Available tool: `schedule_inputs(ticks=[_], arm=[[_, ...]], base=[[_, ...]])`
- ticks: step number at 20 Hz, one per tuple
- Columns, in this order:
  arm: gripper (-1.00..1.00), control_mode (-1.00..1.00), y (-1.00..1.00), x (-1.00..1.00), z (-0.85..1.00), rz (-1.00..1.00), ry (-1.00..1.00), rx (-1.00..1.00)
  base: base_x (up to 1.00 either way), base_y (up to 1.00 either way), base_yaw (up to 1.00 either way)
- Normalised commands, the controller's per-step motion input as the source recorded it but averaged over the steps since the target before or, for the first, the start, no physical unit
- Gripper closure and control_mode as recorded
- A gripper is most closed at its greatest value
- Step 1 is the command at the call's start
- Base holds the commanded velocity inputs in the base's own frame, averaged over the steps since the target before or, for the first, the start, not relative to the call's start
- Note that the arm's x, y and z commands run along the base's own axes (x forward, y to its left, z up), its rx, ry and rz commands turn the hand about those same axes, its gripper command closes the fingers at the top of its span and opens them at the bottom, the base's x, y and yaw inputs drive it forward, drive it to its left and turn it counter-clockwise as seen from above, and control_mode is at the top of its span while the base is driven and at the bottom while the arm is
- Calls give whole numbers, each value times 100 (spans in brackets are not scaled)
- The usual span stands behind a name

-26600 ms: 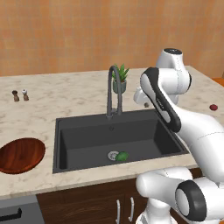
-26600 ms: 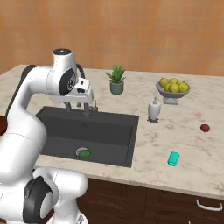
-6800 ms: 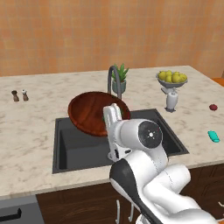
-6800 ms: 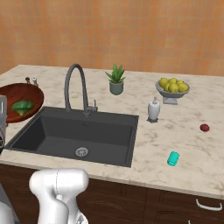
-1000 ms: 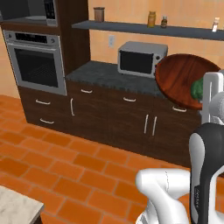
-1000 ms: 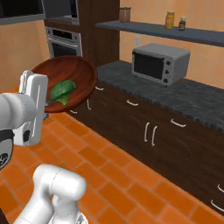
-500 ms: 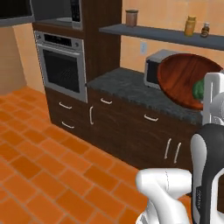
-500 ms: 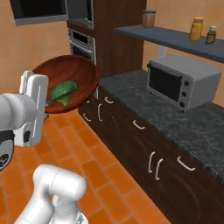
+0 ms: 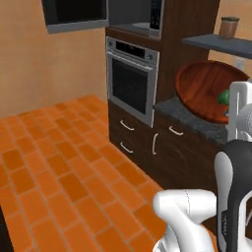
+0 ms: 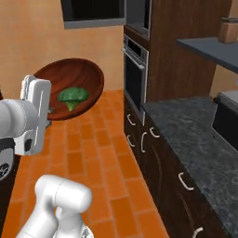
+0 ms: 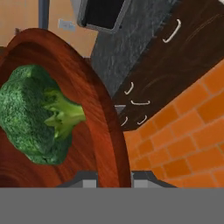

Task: Pick the broccoli from the sink and place it in the bowl. Then pick the bowl and place it in the microwave. Then close the microwave door and press the start button.

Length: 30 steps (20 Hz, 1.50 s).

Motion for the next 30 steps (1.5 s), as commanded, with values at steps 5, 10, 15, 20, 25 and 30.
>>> schedule_inputs(ticks=[5,10,15,20,25,30], arm=[[100,100,0,0,0,0,0,0],[100,100,0,0,0,0,0,0],[100,100,0,0,0,0,0,0],[100,100,0,0,0,0,0,0],[100,100,0,0,0,0,0,0],[100,100,0,0,0,0,0,0]], base=[[100,17,38],[100,0,7],[100,0,-4],[100,0,-34],[100,0,-46],[95,2,-35]])
